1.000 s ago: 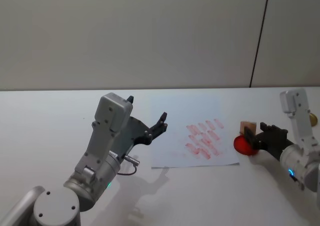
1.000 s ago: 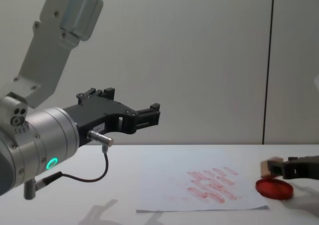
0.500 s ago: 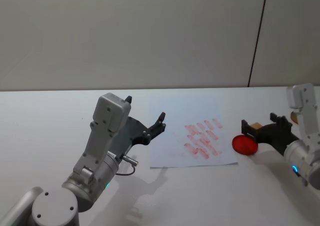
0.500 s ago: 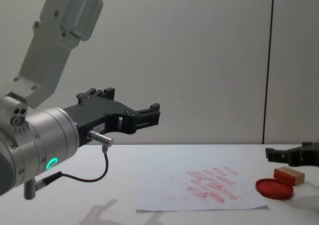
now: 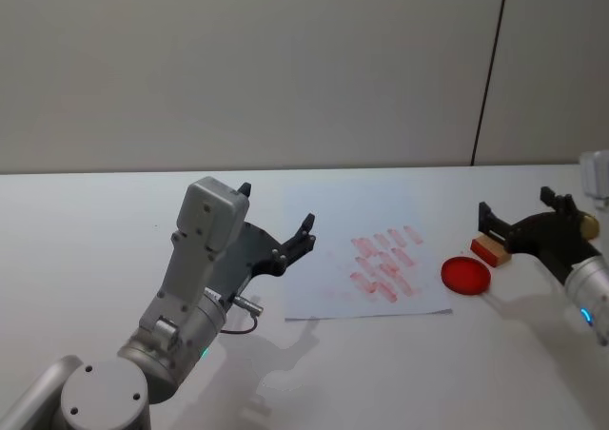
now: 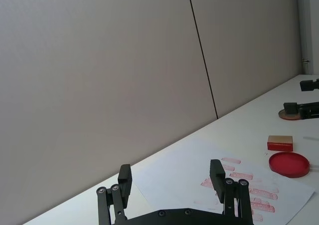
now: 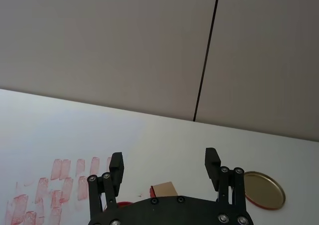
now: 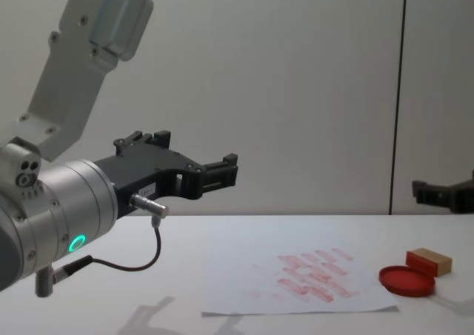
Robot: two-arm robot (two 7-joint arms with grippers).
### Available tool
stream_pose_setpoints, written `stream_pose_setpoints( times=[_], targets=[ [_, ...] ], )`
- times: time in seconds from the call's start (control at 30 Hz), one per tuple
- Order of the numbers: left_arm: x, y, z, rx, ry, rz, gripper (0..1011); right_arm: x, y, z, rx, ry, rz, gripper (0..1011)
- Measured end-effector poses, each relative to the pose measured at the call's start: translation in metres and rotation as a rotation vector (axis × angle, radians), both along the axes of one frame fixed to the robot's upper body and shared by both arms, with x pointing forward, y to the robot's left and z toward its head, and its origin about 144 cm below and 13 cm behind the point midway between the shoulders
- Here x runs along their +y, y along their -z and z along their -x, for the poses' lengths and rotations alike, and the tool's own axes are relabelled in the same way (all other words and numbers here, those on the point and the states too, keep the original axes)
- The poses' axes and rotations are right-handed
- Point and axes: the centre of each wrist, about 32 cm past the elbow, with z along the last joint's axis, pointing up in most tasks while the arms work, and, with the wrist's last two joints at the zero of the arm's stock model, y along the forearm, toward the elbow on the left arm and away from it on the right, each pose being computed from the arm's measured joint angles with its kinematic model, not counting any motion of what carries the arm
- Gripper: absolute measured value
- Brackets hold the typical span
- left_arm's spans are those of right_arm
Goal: Use the one hand to pick up the stamp and affix it onto the A4 paper.
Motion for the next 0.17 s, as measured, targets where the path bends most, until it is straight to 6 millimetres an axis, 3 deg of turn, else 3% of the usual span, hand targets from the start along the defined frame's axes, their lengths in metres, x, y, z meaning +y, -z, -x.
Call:
stream_pose_setpoints(
  times=[0.17],
  targets=[
    [0.0000, 0.0000, 0.0000, 0.000, 0.000, 0.000, 993, -0.0017, -0.0031, 0.0040, -0.027, 0.002, 0.003, 1001]
  ],
)
